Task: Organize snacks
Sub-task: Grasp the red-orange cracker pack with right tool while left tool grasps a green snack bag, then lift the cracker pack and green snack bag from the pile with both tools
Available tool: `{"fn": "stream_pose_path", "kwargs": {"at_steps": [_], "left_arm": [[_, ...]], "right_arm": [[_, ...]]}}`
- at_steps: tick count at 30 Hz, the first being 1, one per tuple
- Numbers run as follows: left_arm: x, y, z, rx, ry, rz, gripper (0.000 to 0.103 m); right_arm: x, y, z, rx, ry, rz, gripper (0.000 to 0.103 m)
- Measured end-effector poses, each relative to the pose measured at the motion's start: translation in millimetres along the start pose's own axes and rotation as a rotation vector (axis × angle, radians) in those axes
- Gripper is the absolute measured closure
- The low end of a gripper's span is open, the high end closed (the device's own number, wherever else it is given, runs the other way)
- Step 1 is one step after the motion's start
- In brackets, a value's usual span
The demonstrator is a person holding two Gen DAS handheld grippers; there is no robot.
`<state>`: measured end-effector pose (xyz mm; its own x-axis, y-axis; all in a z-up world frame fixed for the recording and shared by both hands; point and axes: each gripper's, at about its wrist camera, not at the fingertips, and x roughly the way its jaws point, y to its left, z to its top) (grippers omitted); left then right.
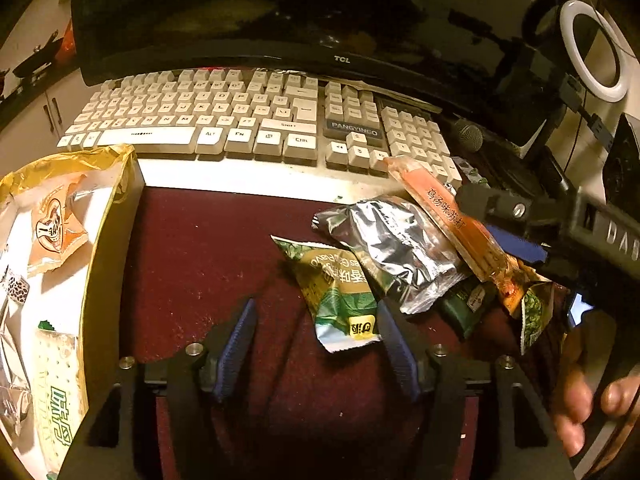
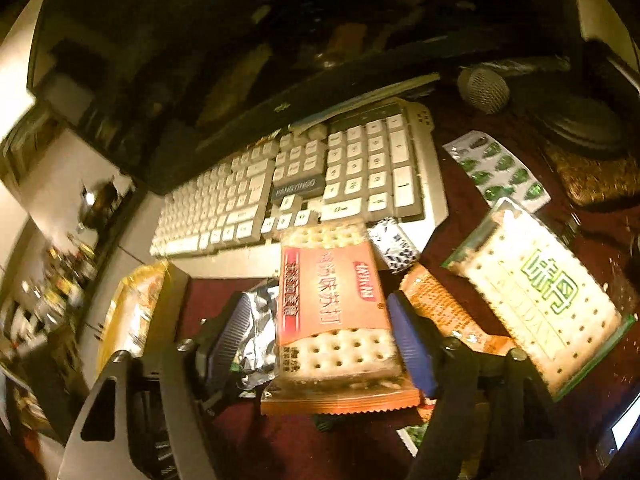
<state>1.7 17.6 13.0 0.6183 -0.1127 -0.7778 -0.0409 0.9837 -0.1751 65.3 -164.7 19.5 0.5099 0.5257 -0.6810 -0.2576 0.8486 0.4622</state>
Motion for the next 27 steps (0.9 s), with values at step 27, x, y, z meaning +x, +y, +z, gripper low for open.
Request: {"fn": "stream_pose_path", "kwargs": {"at_steps": [27], "left_arm": [[-3, 5, -1, -0.04, -0.065, -0.02, 0.076]], "right_arm": [[-10, 7, -4, -0.024, -0.067, -0.052, 0.05]]}}
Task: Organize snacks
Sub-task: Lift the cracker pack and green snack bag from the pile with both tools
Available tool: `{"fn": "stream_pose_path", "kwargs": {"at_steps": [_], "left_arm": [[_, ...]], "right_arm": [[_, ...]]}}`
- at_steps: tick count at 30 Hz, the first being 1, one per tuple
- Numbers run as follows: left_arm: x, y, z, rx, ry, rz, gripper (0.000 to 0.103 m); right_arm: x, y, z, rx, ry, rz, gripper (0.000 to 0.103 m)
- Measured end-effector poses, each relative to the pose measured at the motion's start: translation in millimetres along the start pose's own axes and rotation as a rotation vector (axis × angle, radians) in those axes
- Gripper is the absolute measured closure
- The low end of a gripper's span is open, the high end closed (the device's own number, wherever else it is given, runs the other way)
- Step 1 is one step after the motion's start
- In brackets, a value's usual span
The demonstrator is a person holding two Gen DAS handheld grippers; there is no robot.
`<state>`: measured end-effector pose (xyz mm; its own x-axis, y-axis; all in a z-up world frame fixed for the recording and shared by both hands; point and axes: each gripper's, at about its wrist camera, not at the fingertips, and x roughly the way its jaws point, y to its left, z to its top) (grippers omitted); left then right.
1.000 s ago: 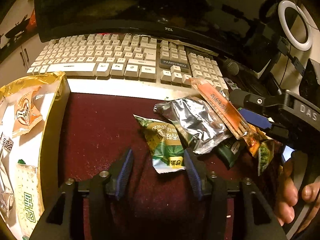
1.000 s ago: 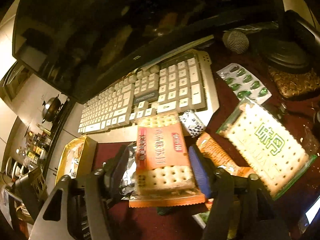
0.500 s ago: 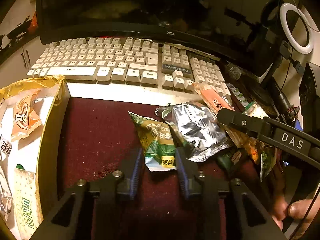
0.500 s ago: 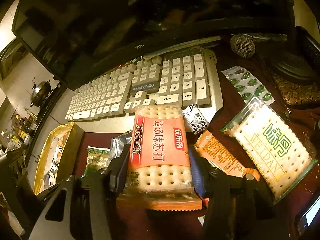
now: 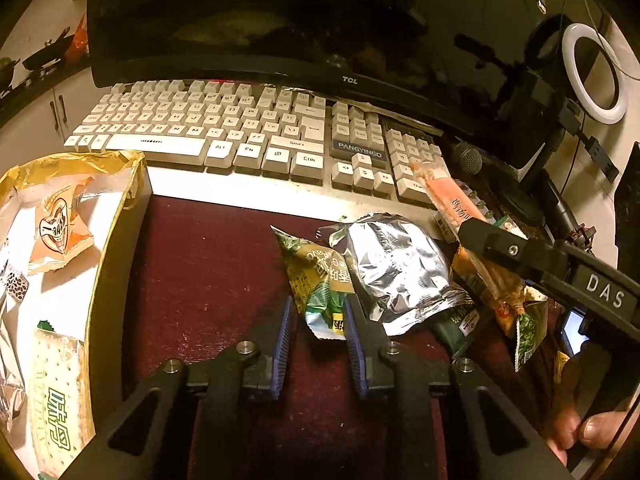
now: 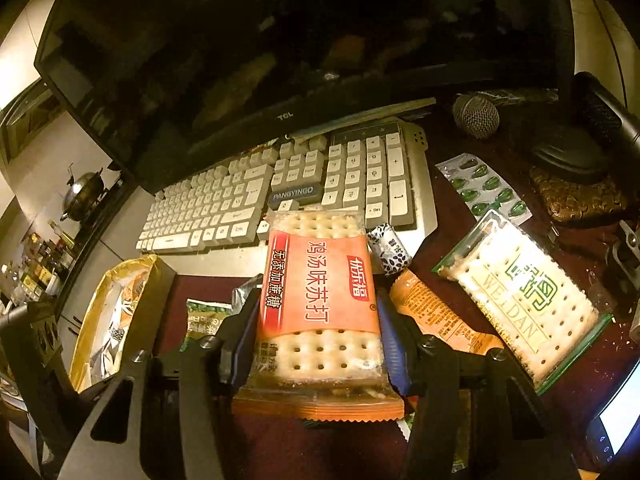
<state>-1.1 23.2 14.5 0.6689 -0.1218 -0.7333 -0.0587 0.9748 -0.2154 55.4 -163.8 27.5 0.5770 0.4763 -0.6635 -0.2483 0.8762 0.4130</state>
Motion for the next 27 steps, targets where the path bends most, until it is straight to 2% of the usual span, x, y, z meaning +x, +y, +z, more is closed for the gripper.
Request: {"fn": "stream_pose_path", "kwargs": {"at_steps": [3, 5, 7, 10, 11, 14, 15, 19, 27], "left_arm": [[-1, 0, 1, -0.002, 0.01, -0.013, 0.076], [-2, 0, 3, -0.006, 0.012, -0.007, 0.069], [-2, 2, 5, -0.018, 0.012, -0.001, 0.052], [-2, 6, 12, -0.05, 0.021, 0.017, 0.033], [0, 6, 15, -0.054, 0.026, 0.03, 0.032], [12, 5, 19, -0.042, 0.037, 0.049, 0.032], [16, 5, 19, -0.043, 0.045, 0.042, 0.036], [19, 5, 18, -0.049, 0.034, 0.014, 0.068], [14, 1, 13, -0.036, -0.005, 0.024, 0.07]], "right_arm": [[-3, -1, 1, 0.006, -0.01, 0.0, 0.05], [-4, -1, 1, 0.004, -0.016, 0.004, 0.05], [-6, -1, 1, 0.005, -0.02, 0.008, 0.05], [-7, 0, 0, 0.006, -0.022, 0.018, 0.05], [-7, 0, 0, 0.006, -0.022, 0.021, 0.05], [-9, 1, 0, 0.007, -0.028, 0.024, 0.05], [-9, 1, 0, 0.007, -0.029, 0.025, 0.05], [-10, 2, -1, 0.008, -0.025, 0.035, 0.05], [-9, 7, -3, -0.013, -0.021, 0.039, 0.05]]}}
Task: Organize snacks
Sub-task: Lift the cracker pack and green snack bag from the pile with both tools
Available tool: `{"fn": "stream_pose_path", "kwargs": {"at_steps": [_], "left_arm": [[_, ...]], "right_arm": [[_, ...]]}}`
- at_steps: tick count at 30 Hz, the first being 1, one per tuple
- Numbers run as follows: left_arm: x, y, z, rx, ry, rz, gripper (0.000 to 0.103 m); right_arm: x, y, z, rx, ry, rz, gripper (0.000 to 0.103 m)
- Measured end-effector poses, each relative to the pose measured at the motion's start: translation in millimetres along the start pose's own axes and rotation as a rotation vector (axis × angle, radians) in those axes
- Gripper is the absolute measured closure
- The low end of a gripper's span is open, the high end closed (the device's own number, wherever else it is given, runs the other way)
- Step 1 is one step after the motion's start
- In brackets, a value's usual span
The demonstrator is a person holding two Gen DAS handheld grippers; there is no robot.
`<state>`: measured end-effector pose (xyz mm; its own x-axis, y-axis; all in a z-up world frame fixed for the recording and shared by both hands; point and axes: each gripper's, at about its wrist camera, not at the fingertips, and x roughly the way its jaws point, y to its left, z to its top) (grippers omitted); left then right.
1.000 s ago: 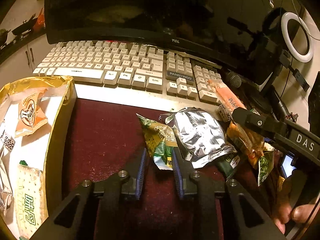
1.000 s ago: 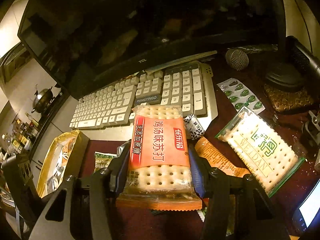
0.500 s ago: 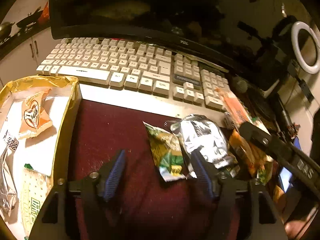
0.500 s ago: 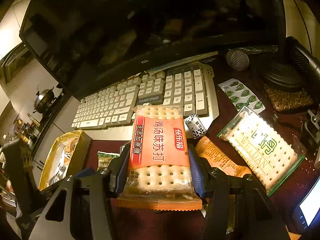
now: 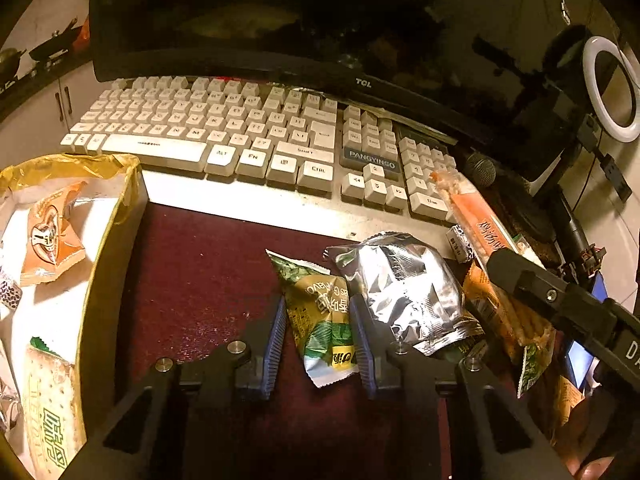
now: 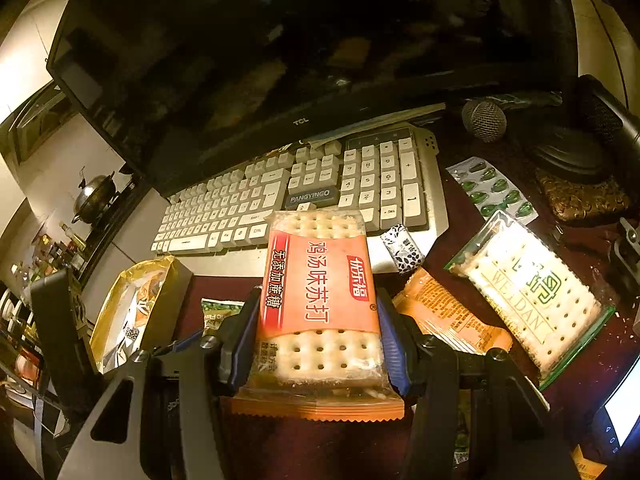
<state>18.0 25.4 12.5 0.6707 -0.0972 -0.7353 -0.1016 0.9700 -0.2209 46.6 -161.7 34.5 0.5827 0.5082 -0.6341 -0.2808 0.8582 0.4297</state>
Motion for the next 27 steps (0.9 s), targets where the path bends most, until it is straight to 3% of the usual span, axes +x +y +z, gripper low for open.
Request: {"fn": "stream_pose_path", "kwargs": {"at_steps": [10, 27], "left_arm": [[-16, -3, 0, 0.015, -0.072, 0.01, 0.076], [-3, -5, 1, 0.022, -0.026, 0.021, 0.075]], "right_arm": [[5, 11, -4, -0.068, 0.008, -0.032, 0.05], [18, 16, -10, -0.119, 0.05, -0.082, 0.05]]}}
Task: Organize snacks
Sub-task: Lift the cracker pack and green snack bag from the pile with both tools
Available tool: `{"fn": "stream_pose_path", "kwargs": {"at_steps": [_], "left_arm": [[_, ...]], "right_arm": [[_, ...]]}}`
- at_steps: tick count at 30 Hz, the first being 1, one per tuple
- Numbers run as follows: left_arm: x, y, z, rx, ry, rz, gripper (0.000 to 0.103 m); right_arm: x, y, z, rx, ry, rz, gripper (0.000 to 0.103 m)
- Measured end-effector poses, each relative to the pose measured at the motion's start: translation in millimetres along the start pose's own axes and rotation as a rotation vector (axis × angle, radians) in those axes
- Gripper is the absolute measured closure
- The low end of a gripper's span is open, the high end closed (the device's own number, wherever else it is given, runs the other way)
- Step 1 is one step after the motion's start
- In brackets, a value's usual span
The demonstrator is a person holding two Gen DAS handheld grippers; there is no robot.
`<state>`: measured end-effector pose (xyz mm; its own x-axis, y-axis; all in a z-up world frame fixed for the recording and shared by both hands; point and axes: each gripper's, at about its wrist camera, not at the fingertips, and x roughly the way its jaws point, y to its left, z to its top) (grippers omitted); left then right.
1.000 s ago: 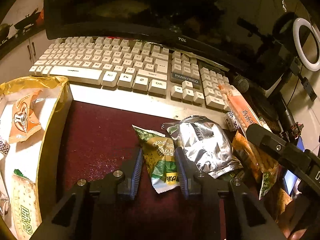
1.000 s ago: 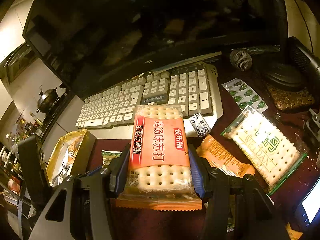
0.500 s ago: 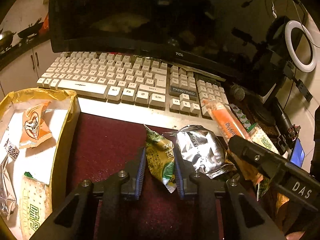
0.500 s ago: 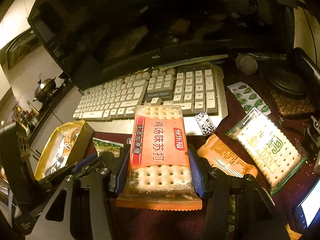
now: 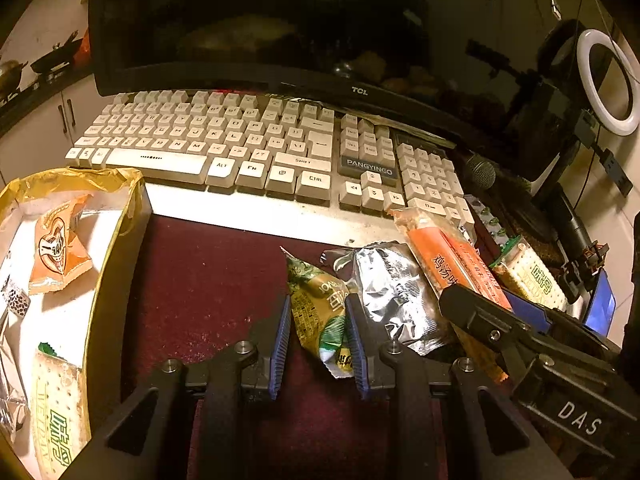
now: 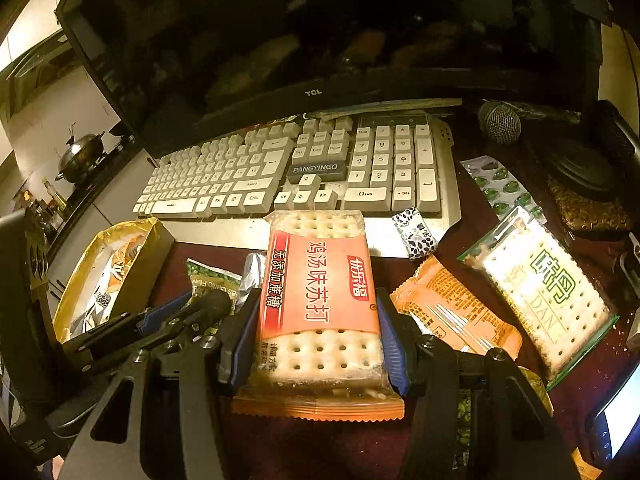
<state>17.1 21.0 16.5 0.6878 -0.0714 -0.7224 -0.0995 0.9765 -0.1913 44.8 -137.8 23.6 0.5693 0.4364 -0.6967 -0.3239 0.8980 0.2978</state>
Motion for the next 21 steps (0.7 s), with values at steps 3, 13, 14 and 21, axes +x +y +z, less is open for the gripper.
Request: {"fn": "stream_pose_path", "kwargs": {"at_steps": [3, 13, 14, 21], "left_arm": [[-0.8, 1.8, -1.3, -0.005, -0.009, 0.003, 0.075], [-4.3, -0.2, -2.8, 0.024, -0.031, 0.035, 0.077], [-4.3, -0.3, -2.7, 0.026, -0.03, 0.037, 0.076], [-3.3, 1.6, -2.8, 0.012, -0.028, 0.028, 0.076]], "right_arm": [[0.7, 1.0, -1.0, -0.009, 0.005, 0.001, 0.05], [7.6, 6.6, -4.1, -0.043, 0.032, -0.023, 0.05], [8.0, 6.7, -4.1, -0.043, 0.031, -0.023, 0.05], [7.6, 6.6, -4.2, -0.032, 0.027, -0.024, 0.05]]}}
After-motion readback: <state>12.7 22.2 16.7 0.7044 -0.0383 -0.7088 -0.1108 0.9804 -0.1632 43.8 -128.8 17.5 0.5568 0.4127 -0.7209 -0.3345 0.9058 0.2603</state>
